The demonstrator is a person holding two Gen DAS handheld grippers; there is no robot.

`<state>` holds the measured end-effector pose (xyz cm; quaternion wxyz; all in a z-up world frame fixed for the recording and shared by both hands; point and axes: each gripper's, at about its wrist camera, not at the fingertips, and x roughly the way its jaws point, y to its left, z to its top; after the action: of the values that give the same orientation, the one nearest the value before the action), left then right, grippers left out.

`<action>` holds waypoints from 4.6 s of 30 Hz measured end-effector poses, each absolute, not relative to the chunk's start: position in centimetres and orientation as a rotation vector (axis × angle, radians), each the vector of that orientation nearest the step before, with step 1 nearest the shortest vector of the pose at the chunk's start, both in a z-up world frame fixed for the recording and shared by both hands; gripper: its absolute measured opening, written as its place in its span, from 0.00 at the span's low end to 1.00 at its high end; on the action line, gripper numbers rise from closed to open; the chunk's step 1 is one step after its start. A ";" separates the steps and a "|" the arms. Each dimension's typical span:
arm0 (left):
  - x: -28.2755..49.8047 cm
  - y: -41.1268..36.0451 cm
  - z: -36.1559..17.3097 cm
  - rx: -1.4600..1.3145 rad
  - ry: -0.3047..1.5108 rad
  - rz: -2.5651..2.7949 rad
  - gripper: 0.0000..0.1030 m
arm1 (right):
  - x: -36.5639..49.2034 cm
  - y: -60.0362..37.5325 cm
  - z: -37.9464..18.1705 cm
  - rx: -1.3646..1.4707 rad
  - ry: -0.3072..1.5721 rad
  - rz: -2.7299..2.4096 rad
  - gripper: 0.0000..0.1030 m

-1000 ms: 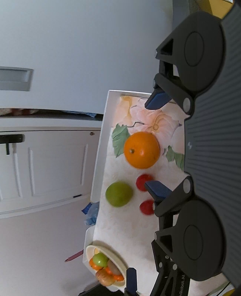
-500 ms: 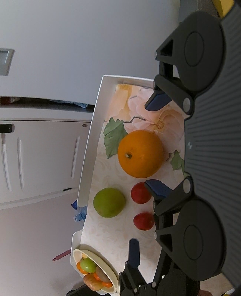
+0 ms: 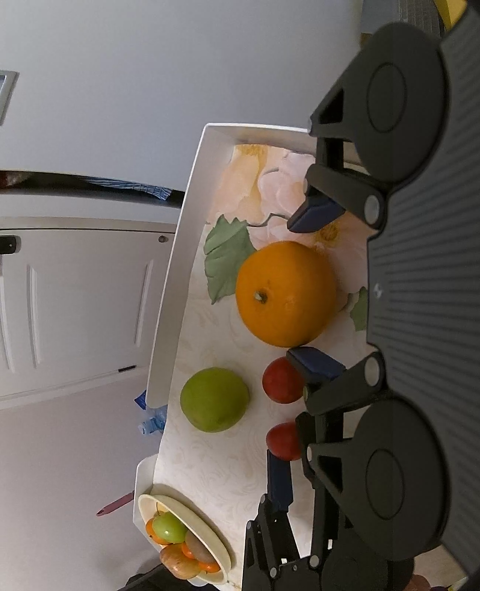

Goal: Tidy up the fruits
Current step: 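Grasp a red tomato with the left gripper while the right gripper grasps the large orange, then carry the tomato and large orange to the bowl with both grippers, then open the left gripper over the bowl while the right gripper releases the orange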

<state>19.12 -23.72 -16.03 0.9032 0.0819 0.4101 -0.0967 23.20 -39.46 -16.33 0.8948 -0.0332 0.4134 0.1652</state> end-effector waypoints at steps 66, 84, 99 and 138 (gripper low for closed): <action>16.0 1.0 -2.7 0.153 0.730 -0.057 0.37 | 18.3 -18.7 -2.3 0.007 0.717 0.381 0.75; 23.7 6.3 -8.3 0.233 0.814 -0.167 0.37 | 24.9 -10.3 -6.0 0.024 0.781 0.327 0.75; 23.3 8.1 -8.1 0.212 0.785 -0.189 0.87 | 27.8 -8.9 -6.5 0.031 0.788 0.311 0.75; 21.1 12.5 -8.4 0.108 0.812 -0.093 0.87 | 32.8 -1.6 -10.7 0.017 0.782 0.456 1.00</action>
<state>21.05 12.48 -8.37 0.9163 0.0525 0.3944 -0.0453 32.81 -1.63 -10.66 0.8993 0.0084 0.3778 0.2204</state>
